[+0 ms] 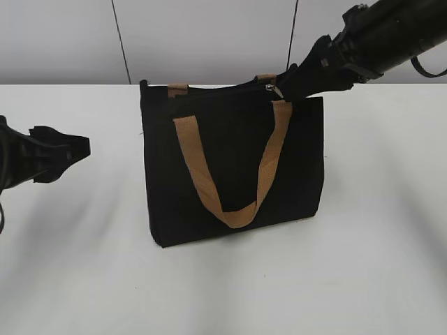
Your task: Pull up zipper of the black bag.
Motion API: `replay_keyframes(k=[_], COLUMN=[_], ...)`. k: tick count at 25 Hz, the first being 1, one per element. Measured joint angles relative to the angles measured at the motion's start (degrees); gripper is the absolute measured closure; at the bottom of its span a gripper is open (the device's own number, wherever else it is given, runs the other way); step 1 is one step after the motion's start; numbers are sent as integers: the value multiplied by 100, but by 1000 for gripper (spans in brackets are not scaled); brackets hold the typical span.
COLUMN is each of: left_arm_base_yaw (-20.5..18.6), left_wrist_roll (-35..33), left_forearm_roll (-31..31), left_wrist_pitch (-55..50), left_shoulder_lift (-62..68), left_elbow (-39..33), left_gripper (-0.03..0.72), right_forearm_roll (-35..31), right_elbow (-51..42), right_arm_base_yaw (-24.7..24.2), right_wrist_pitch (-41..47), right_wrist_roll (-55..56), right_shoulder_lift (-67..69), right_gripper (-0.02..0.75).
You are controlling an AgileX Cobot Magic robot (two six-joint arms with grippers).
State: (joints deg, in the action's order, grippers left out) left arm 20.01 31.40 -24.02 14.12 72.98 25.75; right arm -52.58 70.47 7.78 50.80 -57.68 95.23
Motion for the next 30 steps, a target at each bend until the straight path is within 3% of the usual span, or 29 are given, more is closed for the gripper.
replay_keyframes(k=[11,17,19,25,30], left_arm_base_yaw=[586,787,957,1379,1436], left_wrist_roll=[57,18,-291,-751,-1076], left_forearm_roll=[558,788,1013,1400,1577], left_wrist_pitch=[-2356,-3789,-4143,-5091,-6255], left_shoulder_lift=[-846,-1535,-1871,-3103,-4138], left_elbow=[190,578,623,628,628], left_gripper=[286,286,286,293,297], right_forearm_roll=[1961,2140,2146,2169,2481], right_elbow=[-4,-786,-1190,-2012,-2553], right_arm_base_yaw=[869,918,918,922,924], right_wrist_pitch=[36,-133,-157,-157,3], right_wrist_roll=[1528,1722,1734,2041,2658], right_shoulder_lift=[-807,-1603,-2014,-3697,-5231], right_gripper=[353,353,353,353,353])
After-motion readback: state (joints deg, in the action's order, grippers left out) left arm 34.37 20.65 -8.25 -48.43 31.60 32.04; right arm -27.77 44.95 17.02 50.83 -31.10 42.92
